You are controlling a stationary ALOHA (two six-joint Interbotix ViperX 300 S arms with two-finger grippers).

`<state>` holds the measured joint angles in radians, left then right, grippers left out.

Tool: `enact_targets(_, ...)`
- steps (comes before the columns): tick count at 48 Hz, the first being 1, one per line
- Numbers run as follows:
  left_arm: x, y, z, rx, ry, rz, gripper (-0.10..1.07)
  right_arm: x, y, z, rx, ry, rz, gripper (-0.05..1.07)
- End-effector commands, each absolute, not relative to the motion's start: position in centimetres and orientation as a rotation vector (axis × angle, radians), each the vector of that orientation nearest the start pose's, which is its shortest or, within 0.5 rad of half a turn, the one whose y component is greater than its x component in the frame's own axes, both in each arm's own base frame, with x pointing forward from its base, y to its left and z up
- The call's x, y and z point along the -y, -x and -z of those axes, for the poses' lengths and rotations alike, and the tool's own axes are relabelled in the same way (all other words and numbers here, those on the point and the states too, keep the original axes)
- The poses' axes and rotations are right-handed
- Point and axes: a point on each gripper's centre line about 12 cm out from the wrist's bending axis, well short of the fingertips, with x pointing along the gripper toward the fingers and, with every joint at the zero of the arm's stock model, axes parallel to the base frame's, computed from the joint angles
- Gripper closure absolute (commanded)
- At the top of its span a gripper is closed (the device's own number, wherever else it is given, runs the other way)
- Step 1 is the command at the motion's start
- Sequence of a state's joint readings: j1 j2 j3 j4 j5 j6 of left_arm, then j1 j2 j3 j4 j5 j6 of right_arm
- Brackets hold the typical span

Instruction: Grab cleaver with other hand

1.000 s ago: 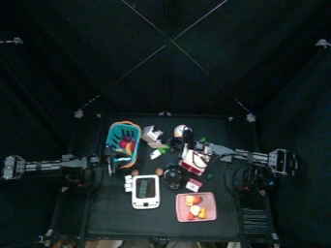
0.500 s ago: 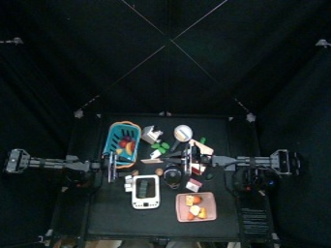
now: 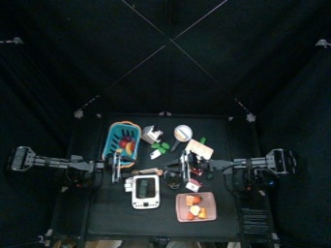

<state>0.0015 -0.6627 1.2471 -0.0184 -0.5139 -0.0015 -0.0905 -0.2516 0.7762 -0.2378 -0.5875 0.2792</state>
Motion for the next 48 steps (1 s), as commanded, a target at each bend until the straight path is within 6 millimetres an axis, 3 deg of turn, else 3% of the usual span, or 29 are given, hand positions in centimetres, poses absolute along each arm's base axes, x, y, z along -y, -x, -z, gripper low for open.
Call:
enact_targets(1, 0.1, -23.9, -23.7, -0.038, 0.017, -0.002, 0.01, 1.8, -36.1, -30.2, 0.092, -0.072, -0.043, 0.52)
enact_targets(28, -0.1, -25.8, -22.5, -0.066, 0.033, -0.017, 0.06, 1.9, -37.3, -30.2, 0.090, -0.063, -0.046, 0.52)
enact_targets(48, -0.2, -25.7, -22.6, -0.042, 0.026, -0.023, 0.45, 1.9, -37.5, -29.8, 0.079, -0.070, -0.045, 0.52)
